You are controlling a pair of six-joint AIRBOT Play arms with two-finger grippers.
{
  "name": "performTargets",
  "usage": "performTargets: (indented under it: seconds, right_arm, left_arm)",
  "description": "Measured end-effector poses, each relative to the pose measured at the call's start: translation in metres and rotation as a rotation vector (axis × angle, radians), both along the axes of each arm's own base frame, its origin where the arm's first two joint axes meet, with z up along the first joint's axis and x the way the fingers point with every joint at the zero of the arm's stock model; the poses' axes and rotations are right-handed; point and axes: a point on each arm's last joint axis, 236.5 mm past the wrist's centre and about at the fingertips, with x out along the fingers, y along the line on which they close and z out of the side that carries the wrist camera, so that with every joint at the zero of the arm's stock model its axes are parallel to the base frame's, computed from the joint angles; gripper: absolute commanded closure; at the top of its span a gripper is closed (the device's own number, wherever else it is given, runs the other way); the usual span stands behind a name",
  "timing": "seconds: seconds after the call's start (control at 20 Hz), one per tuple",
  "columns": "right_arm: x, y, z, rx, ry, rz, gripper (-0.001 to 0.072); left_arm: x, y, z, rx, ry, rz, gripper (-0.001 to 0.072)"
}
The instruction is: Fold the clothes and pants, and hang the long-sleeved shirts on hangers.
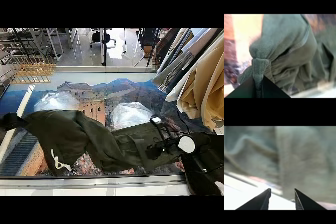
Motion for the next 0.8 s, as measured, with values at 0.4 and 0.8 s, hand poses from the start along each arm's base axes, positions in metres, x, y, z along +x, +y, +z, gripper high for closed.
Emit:
performTargets:
  seconds: [0.4, 0.8]
  right_arm:
    - [-0.036, -0.009, -0.044, 0.149, 0.245, -0.28, 0.0341]
    - [-0.06, 0.012, -0.078, 0.414, 0.438, -0.42, 0.0271]
  left_arm:
    - [0.003, 0.075, 0.005, 0.044, -0.063, 0.225, 0.0687]
    - [0.007, 0.089, -0.002, 0.033, -0.062, 0.262, 0.0687]
